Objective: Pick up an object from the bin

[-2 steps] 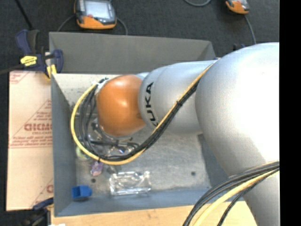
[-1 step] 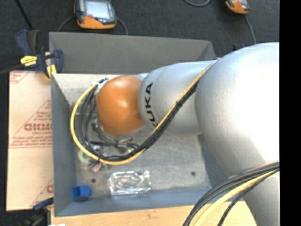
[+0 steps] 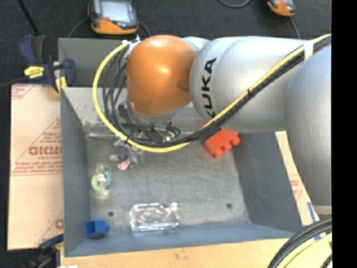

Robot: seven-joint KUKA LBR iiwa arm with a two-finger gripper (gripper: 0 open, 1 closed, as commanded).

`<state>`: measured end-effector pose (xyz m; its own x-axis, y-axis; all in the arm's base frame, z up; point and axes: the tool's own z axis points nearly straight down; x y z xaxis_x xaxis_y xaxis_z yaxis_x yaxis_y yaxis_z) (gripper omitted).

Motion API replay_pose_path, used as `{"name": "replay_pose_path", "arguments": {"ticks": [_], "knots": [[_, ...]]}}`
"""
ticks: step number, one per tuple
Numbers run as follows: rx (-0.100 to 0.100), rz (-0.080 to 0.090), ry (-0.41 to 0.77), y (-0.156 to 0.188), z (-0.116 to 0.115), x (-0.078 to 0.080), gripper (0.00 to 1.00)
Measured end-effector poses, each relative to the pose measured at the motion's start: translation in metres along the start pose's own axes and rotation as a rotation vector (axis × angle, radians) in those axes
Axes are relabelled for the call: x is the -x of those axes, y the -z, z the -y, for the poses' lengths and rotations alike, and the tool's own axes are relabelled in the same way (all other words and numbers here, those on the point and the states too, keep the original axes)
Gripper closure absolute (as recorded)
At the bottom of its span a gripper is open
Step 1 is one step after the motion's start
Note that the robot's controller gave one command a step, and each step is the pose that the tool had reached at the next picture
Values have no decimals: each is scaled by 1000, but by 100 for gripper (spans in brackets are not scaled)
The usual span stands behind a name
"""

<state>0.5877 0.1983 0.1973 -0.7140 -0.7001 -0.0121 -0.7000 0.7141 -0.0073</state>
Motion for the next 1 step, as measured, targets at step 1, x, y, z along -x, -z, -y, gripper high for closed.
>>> {"name": "replay_pose_path", "arguments": {"ticks": [1], "knots": [[1,-2,-11,71,-8,-20,100]]}}
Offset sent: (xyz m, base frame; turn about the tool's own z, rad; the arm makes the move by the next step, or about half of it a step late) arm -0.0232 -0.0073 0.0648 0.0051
